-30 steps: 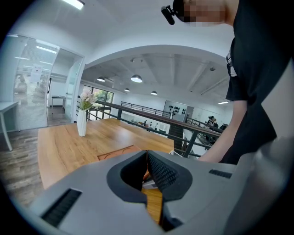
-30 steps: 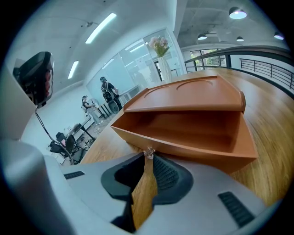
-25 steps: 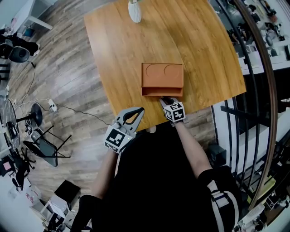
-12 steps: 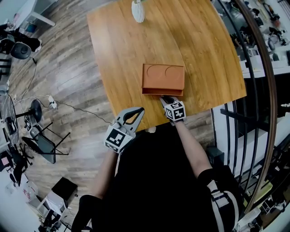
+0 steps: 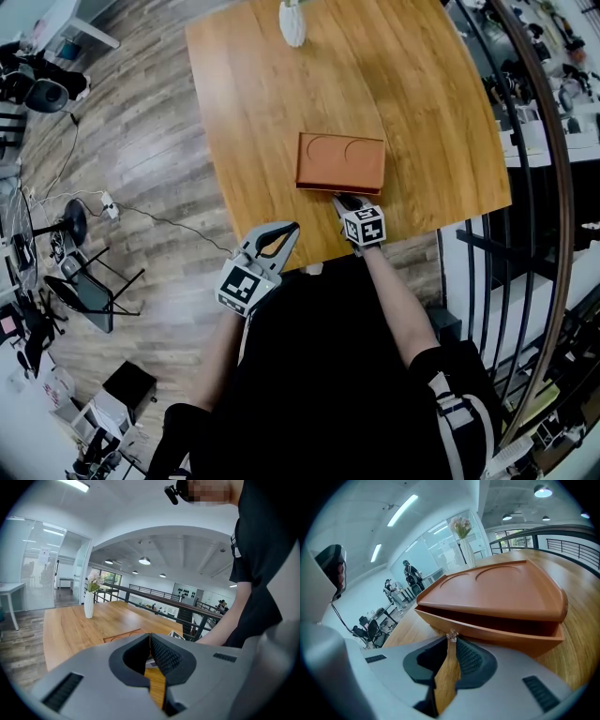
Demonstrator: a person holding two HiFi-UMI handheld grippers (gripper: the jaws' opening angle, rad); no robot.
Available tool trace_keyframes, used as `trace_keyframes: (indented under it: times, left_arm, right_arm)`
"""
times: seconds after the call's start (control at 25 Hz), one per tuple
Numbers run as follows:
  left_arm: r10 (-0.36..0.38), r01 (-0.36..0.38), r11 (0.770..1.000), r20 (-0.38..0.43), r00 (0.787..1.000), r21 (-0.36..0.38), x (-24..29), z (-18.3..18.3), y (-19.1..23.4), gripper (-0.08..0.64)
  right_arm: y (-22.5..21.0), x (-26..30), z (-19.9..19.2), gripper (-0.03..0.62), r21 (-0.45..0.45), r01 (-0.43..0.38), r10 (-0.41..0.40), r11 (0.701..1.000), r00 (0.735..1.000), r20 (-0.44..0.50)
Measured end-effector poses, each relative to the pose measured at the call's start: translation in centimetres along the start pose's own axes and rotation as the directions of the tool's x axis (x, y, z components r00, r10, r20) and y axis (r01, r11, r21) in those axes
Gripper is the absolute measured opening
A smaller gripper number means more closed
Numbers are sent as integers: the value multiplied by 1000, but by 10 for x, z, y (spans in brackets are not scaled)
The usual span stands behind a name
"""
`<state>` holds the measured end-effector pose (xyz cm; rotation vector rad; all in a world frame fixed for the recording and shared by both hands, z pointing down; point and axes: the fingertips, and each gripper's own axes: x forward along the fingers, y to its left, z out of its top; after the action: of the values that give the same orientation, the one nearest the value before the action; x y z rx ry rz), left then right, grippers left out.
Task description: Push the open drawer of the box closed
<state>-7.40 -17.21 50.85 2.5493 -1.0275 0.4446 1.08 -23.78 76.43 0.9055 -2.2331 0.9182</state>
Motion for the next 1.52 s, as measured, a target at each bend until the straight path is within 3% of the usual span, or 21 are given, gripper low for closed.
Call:
trace_keyframes:
  times: [1.04, 1.52]
  left_arm:
    - [23, -23, 1000, 3, 1000, -10, -2, -1, 0, 23]
    - [-2, 2, 1000, 1, 1000, 6, -5, -3, -9, 23]
  right_arm:
    - [-6, 7, 12, 75, 19, -8, 8, 1000, 1000, 15]
    - [-5, 2, 4, 114, 43, 11, -12, 999, 1000, 25]
